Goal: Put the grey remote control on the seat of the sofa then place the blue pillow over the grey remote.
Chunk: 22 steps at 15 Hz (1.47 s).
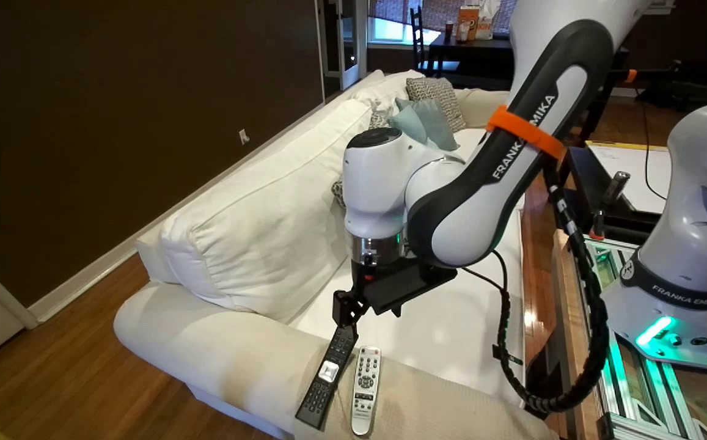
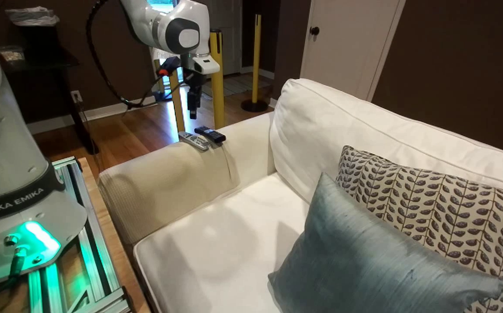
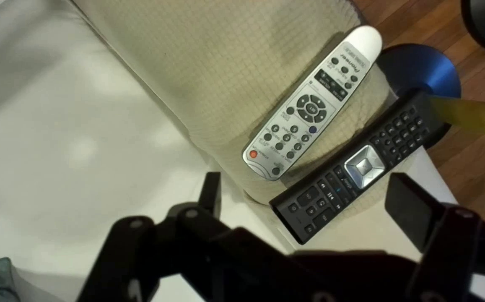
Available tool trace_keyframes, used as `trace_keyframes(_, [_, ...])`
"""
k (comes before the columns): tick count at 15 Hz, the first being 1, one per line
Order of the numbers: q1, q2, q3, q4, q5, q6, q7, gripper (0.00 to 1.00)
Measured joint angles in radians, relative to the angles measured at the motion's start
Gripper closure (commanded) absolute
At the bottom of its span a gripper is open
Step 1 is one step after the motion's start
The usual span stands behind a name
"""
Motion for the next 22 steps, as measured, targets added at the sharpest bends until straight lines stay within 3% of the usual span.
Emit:
trace_keyframes(6, [0.02, 0.065, -0.018, 0.047, -0.002, 0.0, 0.035, 0.0])
trace_keyframes(10, [0.019, 0.085, -0.001, 0.051, 0.051, 0.0, -0.011, 0.0])
trace_keyframes(14, [0.021, 0.149, 0.022, 0.076, 0.123, 0.0, -0.021, 0.0])
trace_keyframes(22, [0.037, 0.289, 0.011, 0.151, 0.128, 0.013, -0.021, 0.0])
